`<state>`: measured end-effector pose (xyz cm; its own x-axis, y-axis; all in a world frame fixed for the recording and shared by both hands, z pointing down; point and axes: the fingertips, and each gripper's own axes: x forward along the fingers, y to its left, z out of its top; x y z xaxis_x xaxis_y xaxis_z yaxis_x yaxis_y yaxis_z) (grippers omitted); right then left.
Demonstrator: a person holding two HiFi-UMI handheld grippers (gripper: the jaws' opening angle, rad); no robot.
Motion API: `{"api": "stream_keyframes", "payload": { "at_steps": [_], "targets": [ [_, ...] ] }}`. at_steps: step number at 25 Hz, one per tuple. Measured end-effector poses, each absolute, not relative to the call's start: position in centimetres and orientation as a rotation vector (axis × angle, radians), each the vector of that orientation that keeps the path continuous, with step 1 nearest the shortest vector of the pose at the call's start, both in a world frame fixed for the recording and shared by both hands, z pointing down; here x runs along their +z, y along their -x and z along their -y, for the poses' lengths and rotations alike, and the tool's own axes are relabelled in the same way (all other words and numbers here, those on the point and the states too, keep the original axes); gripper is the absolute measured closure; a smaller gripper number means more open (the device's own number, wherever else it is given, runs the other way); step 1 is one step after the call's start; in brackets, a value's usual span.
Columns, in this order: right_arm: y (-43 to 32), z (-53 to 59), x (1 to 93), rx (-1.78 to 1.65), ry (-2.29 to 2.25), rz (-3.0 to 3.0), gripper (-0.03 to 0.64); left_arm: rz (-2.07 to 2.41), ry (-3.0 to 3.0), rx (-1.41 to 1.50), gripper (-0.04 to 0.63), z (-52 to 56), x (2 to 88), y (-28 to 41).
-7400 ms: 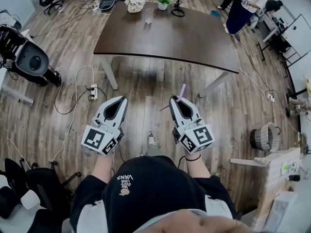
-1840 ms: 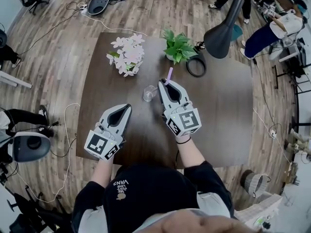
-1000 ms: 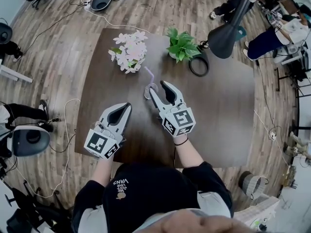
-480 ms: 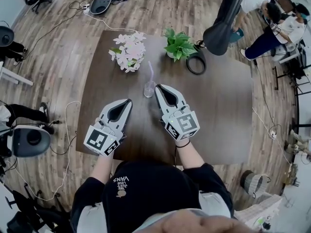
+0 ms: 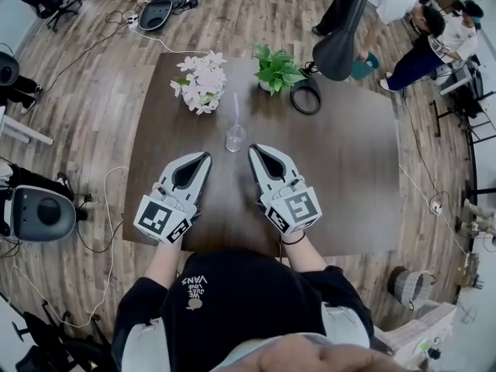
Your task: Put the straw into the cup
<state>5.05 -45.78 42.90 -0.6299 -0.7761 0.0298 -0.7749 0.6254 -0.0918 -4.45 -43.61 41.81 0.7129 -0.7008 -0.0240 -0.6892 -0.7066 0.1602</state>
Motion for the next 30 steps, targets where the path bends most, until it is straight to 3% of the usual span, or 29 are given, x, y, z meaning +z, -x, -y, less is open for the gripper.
{"api": "stream_keyframes", "payload": {
  "at_steps": [30],
  "targets": [
    [-5.9,41.2,42.1,-0.13,1.416,-2.82,0.6,1.099,-2.804,-0.151,0.584,40.1,40.7,4.4]
  ]
}}
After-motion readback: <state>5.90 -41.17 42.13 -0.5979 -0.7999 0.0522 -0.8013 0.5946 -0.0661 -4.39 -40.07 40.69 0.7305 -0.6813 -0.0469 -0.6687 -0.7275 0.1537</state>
